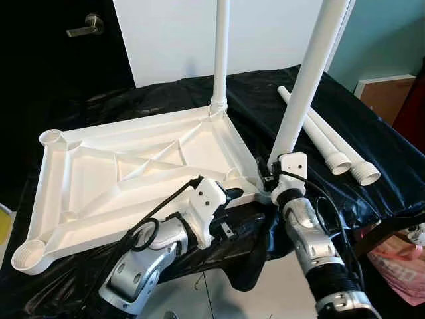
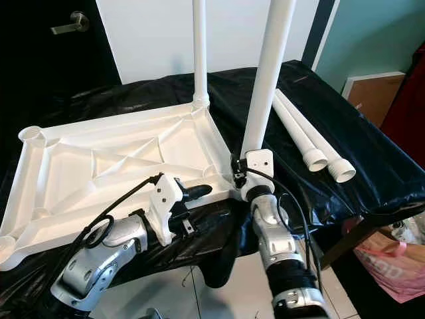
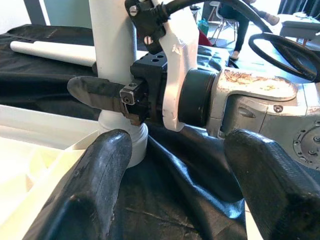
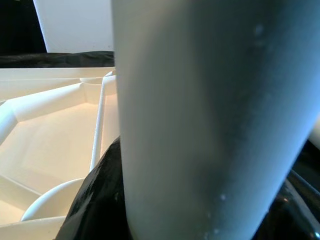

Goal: Building children table

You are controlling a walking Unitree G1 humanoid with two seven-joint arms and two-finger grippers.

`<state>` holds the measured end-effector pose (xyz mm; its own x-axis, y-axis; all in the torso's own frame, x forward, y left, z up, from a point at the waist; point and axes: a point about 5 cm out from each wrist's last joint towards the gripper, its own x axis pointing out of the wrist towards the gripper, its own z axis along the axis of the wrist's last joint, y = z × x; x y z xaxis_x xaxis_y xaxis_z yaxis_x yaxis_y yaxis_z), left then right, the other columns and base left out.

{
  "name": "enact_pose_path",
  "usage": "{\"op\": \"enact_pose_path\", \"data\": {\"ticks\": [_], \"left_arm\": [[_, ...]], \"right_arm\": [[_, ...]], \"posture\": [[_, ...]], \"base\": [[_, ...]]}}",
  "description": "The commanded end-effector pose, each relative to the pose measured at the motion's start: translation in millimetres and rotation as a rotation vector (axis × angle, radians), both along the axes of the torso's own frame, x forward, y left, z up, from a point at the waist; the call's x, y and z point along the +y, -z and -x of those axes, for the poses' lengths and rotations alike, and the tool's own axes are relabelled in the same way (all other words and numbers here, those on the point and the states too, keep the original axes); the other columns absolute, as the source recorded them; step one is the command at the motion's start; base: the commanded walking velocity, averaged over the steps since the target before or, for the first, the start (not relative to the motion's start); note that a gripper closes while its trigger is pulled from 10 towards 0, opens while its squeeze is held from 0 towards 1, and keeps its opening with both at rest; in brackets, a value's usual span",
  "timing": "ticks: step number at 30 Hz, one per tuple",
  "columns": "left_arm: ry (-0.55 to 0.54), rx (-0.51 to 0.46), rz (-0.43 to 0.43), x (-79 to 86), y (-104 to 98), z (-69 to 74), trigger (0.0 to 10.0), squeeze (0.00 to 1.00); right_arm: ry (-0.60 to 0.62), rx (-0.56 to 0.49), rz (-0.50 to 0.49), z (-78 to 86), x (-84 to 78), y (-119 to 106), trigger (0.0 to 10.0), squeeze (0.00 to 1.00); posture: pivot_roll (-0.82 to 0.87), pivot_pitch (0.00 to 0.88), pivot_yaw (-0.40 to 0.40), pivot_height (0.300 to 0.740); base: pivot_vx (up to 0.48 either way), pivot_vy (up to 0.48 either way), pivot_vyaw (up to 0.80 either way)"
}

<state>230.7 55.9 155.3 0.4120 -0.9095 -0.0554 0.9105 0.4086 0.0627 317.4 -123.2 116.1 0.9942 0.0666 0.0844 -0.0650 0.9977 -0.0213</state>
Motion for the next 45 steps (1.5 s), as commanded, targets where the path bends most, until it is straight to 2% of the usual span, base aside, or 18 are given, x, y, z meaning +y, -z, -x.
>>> {"op": "enact_pose_path", "data": {"ticks": [1, 3, 4, 6, 13, 14, 22, 28, 29, 30, 31, 34, 35, 38, 40, 45], "left_arm": [[0.034, 0.01, -0.01, -2.7, 2, 2.9, 10.0, 0.0], [0.034, 0.01, -0.01, -2.7, 2, 2.9, 10.0, 0.0], [0.033, 0.009, -0.006, -3.2, 2, 2.4, 10.0, 0.0], [0.031, 0.004, -0.007, -3.6, 1, 1.7, 10.0, 0.0], [0.027, 0.006, -0.001, -3.1, -1, 1.1, 10.0, 0.0], [0.029, 0.007, -0.002, -2.8, 0, 1.7, 10.0, 0.0], [0.031, 0.006, -0.007, -1.6, 0, 0.9, 10.0, 0.0], [-0.004, -0.014, -0.02, 6.8, -2, -8.3, 10.0, 0.0], [-0.012, -0.019, -0.022, 9.1, -3, -10.8, 10.0, 0.0], [-0.012, -0.019, -0.022, 9.1, -3, -10.8, 10.0, 0.0], [-0.016, -0.023, -0.022, 10.5, -4, -12.2, 10.0, 0.0], [-0.015, -0.025, -0.02, 10.9, -5, -12.7, 10.0, 0.0], [-0.006, -0.026, -0.021, 10.2, -5, -11.9, 10.0, 0.0], [0.004, -0.025, -0.02, 9.5, -5, -10.8, 10.0, 0.0], [0.023, -0.017, -0.023, 8.3, -4, -8.6, 10.0, 0.0], [0.036, -0.013, -0.028, 7.2, -4, -6.6, 10.0, 0.0]], "right_arm": [[0.097, 0.12, 0.001, 6.4, -8.6, 24, 10.0, 0.0], [0.097, 0.12, 0.001, 6.4, -8.6, 24, 10.0, 0.0], [0.106, 0.119, -0.009, 8.0, -1.1, 24, 10.0, 0.0], [0.114, 0.114, -0.017, 8.6, 2.0, 22, 10.0, 0.0], [0.154, 0.088, -0.021, 10.3, -2.1, 17, 10.0, 0.0], [0.149, 0.078, -0.03, 11.0, -1.7, 16, 10.0, 1.0], [0.034, 0.021, -0.039, 13.6, 6.5, 7, 10.0, 1.0], [-0.054, 0.018, -0.03, 13.9, 0.0, 6, 10.0, 1.0], [-0.079, 0.016, -0.027, 14.2, -2.4, 6, 10.0, 0.67], [-0.079, 0.016, -0.027, 14.2, -2.4, 6, 10.0, 0.67], [-0.115, 0.012, -0.028, 14.9, -4.3, 5, 10.0, 0.0], [-0.155, 0.007, -0.026, 15.6, -6.3, 4, 10.0, 0.0], [-0.231, 0.0, -0.015, 16.2, -9.1, 2, 10.0, 0.0], [-0.296, -0.001, -0.001, 16.8, -11.8, 1, 10.0, 0.0], [-0.401, -0.017, 0.043, 18.0, -16.7, -1, 10.0, 0.0], [-0.482, -0.011, 0.07, 16.8, -24.0, -2, 10.0, 0.0]], "posture": [[-0.04, 0.022, -0.027, 0.74], [-0.04, 0.022, -0.027, 0.74], [-0.04, 0.017, -0.028, 0.74], [-0.04, 0.023, -0.02, 0.74], [-0.04, 0.037, -0.011, 0.74], [-0.04, 0.033, -0.009, 0.74], [-0.05, 0.025, -0.008, 0.74], [-0.05, 0.024, -0.014, 0.74], [-0.05, 0.014, -0.015, 0.74], [-0.05, 0.014, -0.015, 0.74], [-0.05, 0.007, -0.014, 0.74], [-0.05, 0.003, -0.015, 0.74], [-0.05, 0.001, -0.01, 0.74], [-0.05, 0.001, -0.007, 0.74], [-0.05, 0.001, -0.002, 0.74], [-0.05, 0.001, 0.0, 0.74]], "base": [[0.0, 0.0, 0.0], [0.0, 0.0, 0.0], [0.0, 0.0, 0.0], [0.0, 0.0, 0.0], [0.0, 0.0, 0.0], [0.0, 0.0, 0.0], [0.0, 0.0, 0.0], [0.0, 0.0, 0.0], [0.0, 0.0, 0.0], [0.0, 0.0, 0.0], [0.0, 0.0, 0.0], [0.0, 0.0, 0.0], [0.0, 0.0, 0.0], [0.0, 0.0, 0.0], [0.0, 0.0, 0.0], [0.0, 0.0, 0.0]]}}
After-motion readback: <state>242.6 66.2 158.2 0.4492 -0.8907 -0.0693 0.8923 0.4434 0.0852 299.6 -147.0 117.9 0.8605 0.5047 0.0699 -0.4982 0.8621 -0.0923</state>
